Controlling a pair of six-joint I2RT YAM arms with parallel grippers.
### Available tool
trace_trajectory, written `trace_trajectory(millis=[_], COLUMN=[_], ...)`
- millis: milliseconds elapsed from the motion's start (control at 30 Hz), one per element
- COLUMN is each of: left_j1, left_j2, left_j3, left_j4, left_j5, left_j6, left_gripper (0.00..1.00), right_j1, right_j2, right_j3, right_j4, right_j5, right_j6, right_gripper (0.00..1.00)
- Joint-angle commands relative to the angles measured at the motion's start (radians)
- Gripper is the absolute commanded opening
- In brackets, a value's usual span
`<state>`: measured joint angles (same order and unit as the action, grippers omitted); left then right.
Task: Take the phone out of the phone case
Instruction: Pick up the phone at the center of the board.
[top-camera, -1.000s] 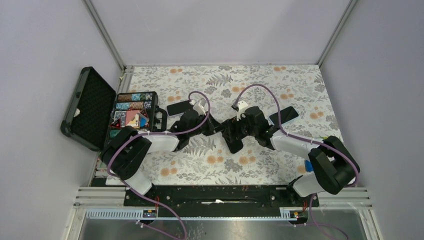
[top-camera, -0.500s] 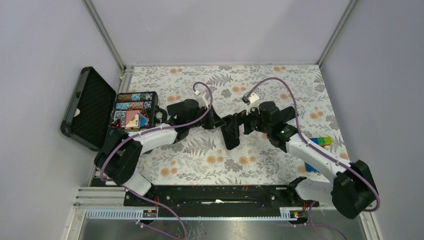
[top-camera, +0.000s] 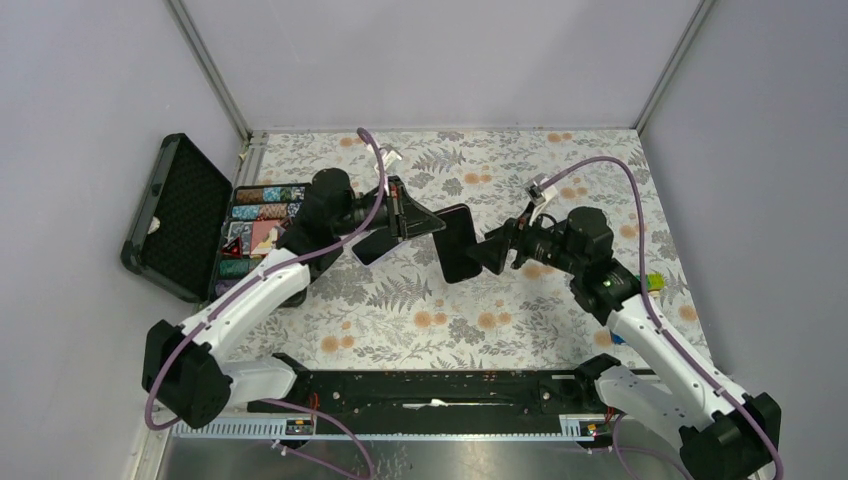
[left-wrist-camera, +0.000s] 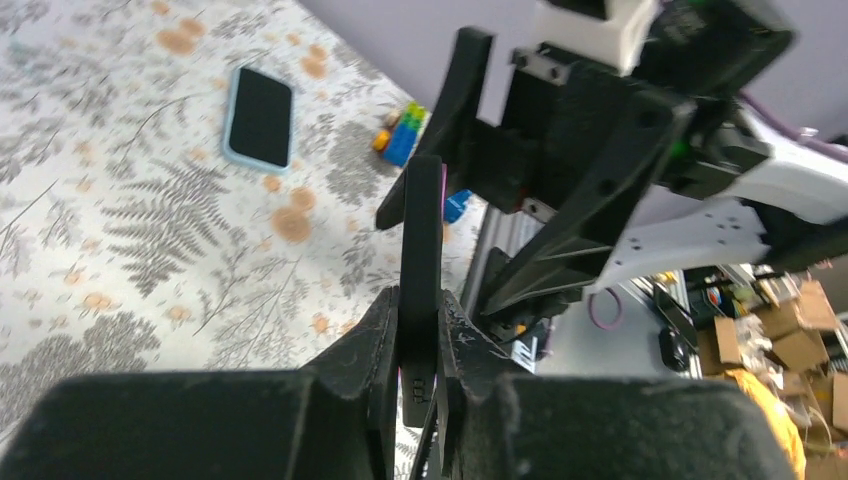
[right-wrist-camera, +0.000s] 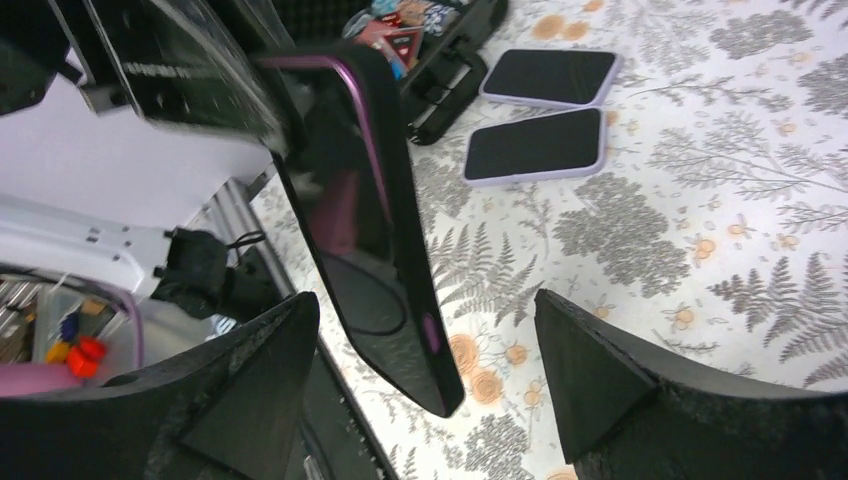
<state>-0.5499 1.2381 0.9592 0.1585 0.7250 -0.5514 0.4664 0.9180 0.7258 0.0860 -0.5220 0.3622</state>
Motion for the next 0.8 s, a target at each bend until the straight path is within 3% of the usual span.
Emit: trace_trajectory(millis=[0, 167, 433, 600, 700, 767], left_j1=[0.002, 0.002, -0.001, -0.004, -0.003, -0.005], left_j2=[-0.064, -0.066, -0.042, -0.068, -0.08, -0.087], left_j3=[0.098, 0.159, 0.131, 0.082, 0.068, 0.057], left_j4=[0.041, 0.089, 0.287, 0.351, 0.349, 0.352], left_j5=[0.155, 0.133, 0.1, 0.081, 0.062, 0.052], left_j6=[0.016, -0.127, -0.39, -0.471, -0.496, -0.507], left_gripper=[0.0, 0.0, 0.0, 0.0, 0.0, 0.12], right_j1=[-0.002, -0.002, -0.002, -0.001, -0.002, -0.002], right_j2=[-0.094, -0.174, -0.169, -0.165, -0.182, -0.196], right_j3=[-0.04, -0.109, -0.151, -0.142, -0.142, -0.151], right_j4=[0.016, 0.138, 0.505, 0.609, 0.575, 0.552], right_j5=[-0.13, -0.23, -0.371, -0.365, -0.33, -0.3], right_j6=[0.057, 0.158, 0.416, 0.539, 0.557, 0.569], right_gripper=[0.85, 0.85, 0.7, 0.43, 0.24, 0.12])
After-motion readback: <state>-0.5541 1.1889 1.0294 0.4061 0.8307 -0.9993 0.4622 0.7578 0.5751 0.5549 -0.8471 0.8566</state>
